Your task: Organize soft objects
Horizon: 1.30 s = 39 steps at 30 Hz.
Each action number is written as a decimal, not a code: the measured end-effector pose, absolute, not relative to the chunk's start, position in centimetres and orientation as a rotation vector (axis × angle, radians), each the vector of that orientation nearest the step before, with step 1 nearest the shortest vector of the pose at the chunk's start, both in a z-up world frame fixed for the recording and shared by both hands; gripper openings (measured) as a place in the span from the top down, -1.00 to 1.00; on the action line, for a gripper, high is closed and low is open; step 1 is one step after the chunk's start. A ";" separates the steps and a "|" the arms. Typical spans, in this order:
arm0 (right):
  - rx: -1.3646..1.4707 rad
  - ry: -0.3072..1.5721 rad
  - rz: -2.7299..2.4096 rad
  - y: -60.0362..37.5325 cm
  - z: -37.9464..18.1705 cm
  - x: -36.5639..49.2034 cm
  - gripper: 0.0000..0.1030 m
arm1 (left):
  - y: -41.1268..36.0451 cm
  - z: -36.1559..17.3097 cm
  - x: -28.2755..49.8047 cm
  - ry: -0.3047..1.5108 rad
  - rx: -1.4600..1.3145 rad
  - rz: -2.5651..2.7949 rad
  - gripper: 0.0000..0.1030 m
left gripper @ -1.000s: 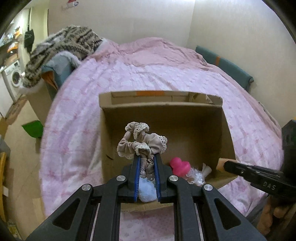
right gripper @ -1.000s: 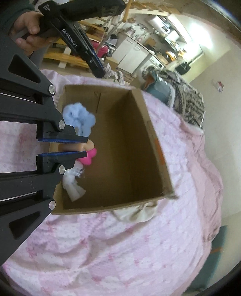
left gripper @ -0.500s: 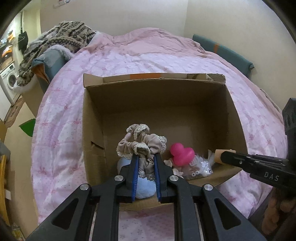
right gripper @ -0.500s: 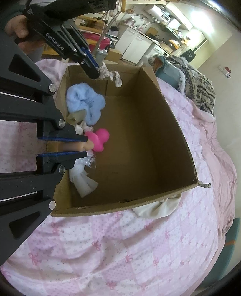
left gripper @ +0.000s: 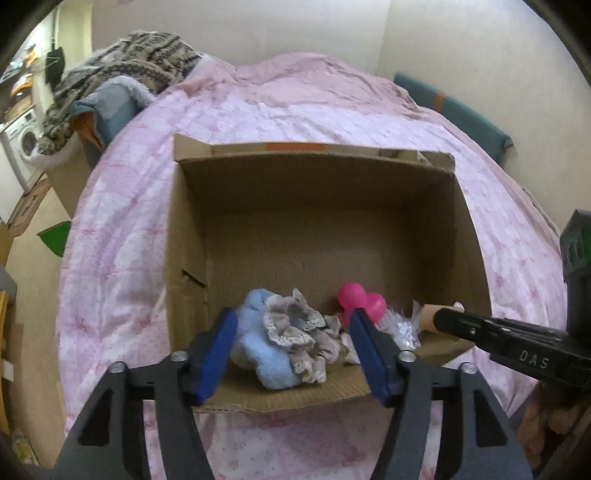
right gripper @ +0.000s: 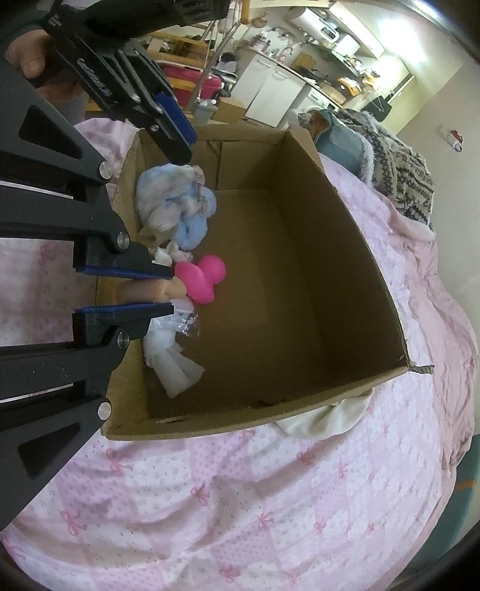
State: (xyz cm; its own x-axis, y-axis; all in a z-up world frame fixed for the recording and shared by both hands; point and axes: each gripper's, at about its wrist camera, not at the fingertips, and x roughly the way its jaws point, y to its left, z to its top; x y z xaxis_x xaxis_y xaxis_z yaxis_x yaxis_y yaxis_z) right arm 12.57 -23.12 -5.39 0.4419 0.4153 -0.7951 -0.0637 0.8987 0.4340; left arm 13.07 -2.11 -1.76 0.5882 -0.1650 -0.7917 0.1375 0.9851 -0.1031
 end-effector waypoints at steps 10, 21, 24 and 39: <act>0.364 1.040 0.303 -23.3 -4.6 12.2 0.20 | -1.6 -0.6 12.7 0.886 0.011 -0.121 -0.19; 0.313 0.876 0.266 -23.4 -0.6 10.4 -0.61 | 0.0 1.8 11.6 0.834 -0.030 -0.085 -0.41; 0.289 0.846 0.255 -23.5 0.5 9.7 -0.94 | 0.7 3.0 11.1 0.821 -0.057 -0.083 -0.42; 0.268 0.733 0.217 -24.0 4.8 4.8 -1.00 | 3.2 6.7 5.2 0.747 -0.070 -0.041 -0.94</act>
